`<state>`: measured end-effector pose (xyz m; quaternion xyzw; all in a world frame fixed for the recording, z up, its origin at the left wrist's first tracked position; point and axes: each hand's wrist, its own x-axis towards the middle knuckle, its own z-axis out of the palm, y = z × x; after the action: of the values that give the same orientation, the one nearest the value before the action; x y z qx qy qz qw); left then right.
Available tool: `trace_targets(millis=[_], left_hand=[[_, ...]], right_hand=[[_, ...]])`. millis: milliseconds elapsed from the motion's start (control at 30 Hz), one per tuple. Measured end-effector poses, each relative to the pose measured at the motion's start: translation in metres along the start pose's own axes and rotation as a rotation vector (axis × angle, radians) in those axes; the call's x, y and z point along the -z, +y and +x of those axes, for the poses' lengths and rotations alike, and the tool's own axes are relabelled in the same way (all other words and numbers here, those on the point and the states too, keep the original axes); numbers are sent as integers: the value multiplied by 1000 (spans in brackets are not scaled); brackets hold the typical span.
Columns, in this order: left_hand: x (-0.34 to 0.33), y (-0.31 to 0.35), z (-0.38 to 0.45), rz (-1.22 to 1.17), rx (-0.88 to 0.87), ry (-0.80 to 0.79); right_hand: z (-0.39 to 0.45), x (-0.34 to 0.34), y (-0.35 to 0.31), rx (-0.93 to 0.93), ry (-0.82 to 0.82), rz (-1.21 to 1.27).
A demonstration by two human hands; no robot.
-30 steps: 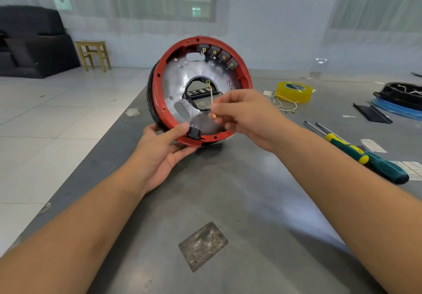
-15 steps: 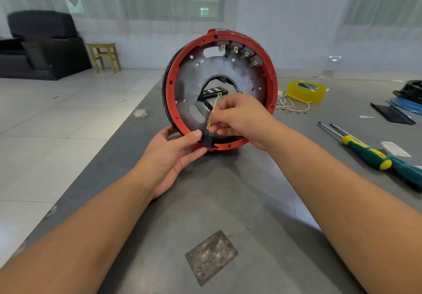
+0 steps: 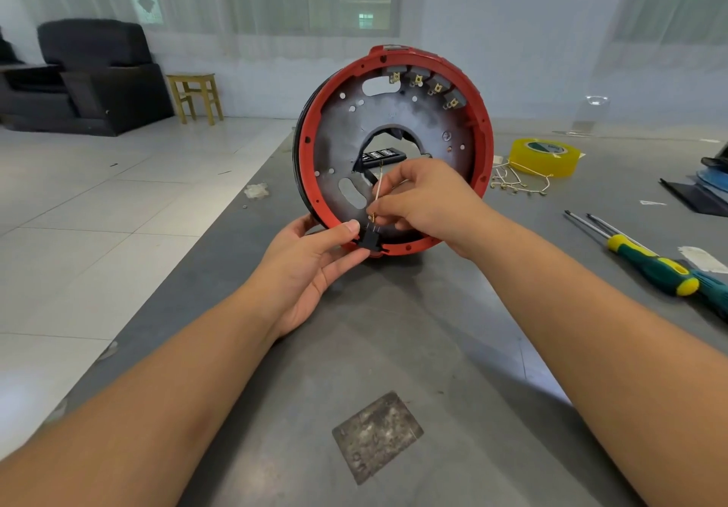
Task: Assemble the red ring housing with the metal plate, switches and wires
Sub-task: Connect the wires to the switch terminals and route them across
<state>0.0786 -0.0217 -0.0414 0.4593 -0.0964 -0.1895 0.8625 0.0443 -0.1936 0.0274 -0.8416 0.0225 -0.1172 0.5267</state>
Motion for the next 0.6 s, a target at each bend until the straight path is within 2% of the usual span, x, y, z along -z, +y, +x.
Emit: trace_targets(millis=[167,600], left_hand=[[0,0,1,-3,11,7],[0,1,1,-2,16,11]], right_hand=[[2,-1,0,25,10,-68],[2,-3,1,17,30,-56]])
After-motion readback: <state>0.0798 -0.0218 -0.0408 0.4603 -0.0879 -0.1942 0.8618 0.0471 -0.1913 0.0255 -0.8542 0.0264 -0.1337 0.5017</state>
